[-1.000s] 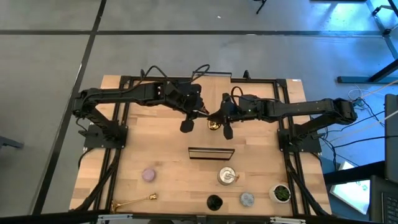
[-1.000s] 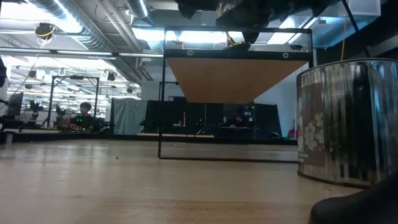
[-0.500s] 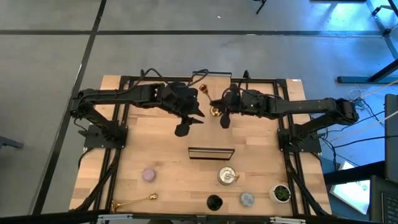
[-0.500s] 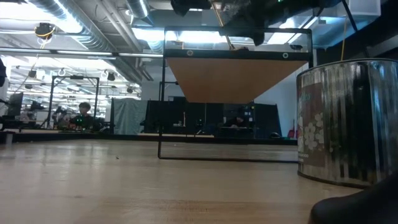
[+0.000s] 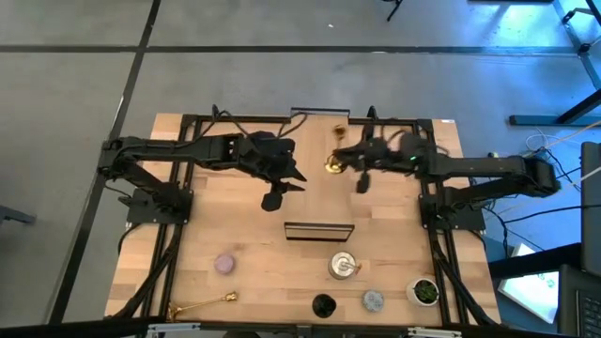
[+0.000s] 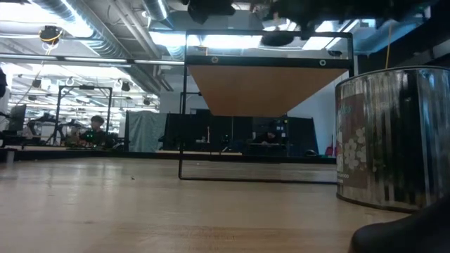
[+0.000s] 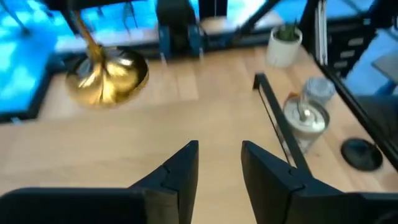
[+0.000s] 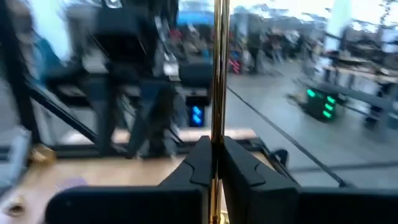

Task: Pick & Place candle stick holders
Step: Put the right golden candle holder on the shelf, then put the brown scented candle on the shelf

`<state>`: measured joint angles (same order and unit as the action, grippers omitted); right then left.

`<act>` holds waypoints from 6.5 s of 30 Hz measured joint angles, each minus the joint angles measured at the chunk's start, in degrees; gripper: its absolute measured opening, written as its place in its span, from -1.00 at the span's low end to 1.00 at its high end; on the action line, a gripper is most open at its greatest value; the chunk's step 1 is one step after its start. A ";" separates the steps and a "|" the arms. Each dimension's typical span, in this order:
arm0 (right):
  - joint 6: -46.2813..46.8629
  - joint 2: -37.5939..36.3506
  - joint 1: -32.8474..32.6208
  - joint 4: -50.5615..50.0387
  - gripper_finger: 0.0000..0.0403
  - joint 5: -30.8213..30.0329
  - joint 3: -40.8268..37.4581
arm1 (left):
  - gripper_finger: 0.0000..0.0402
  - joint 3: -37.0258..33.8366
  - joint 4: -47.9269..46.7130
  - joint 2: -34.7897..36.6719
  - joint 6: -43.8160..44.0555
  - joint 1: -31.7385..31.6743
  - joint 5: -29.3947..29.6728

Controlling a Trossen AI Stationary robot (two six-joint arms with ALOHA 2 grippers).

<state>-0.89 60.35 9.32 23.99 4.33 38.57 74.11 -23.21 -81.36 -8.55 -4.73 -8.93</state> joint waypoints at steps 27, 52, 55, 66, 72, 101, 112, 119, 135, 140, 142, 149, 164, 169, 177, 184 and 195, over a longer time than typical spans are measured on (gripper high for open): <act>4.44 1.98 14.22 17.87 -0.92 10.98 -10.77 | -0.45 -35.00 79.39 14.16 8.47 -6.14 -4.71; 4.30 14.24 24.92 21.61 -0.92 30.01 -7.76 | -0.45 -35.00 77.55 14.38 7.40 -6.14 -6.19; 4.76 16.05 25.05 23.21 -0.92 29.64 -7.73 | -0.45 -35.00 77.43 14.38 7.36 -6.14 -6.19; 4.49 17.05 25.25 22.81 -0.92 28.34 -7.74 | -0.45 -34.98 77.41 14.36 6.43 -6.14 -6.19; 4.29 17.05 25.10 23.91 -0.92 28.27 -8.51 | -0.45 -34.98 77.39 14.36 6.30 -6.14 -6.19; 2.75 19.20 22.45 28.98 -0.92 21.09 -11.61 | -0.45 -34.95 77.42 14.36 6.27 -6.14 -6.17; 2.60 21.60 22.45 32.02 -0.91 21.15 -11.59 | -0.45 -34.95 77.43 14.36 6.26 -6.14 -6.17; 2.92 21.60 22.45 32.09 -0.51 21.19 -11.56 | -0.45 -34.95 77.43 14.36 6.24 -6.14 -6.16; 5.01 20.91 22.45 33.04 -0.28 21.59 -11.56 | -0.45 -34.95 77.42 14.36 6.24 -6.14 -6.19; 6.92 18.78 22.45 31.95 -0.06 21.50 -11.56 | -0.45 -34.95 77.30 14.36 6.24 -6.14 -6.19; 8.02 17.75 22.45 30.65 0.06 21.41 -11.54 | -0.45 -34.95 77.20 14.35 6.26 -6.14 -6.19; 9.27 11.16 22.45 20.77 0.38 21.37 -11.54 | -0.45 -34.95 77.12 14.36 7.18 -6.14 -8.49; 13.57 -8.57 16.61 0.09 0.47 32.90 -11.52 | -0.45 -34.95 77.41 15.00 9.33 -6.14 -12.97; 14.05 -13.43 10.01 -0.24 0.47 32.96 -11.52 | -0.45 -34.95 77.30 15.62 10.32 -5.21 -15.46; 13.74 -16.74 -1.75 -9.23 0.47 31.86 -11.52 | -0.45 -34.95 77.43 15.63 10.28 -3.16 -19.29; 14.20 -15.91 -16.78 -21.44 0.47 16.38 -11.52 | -0.45 -34.95 75.80 15.51 11.39 -0.15 -19.26; 28.75 -11.06 -48.02 -23.71 0.47 -12.17 -11.54 | -0.45 -34.95 73.18 15.07 7.23 17.03 0.85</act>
<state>27.86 49.29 -38.70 0.28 -7.84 27.03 39.16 49.96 -66.29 -1.32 12.29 -8.08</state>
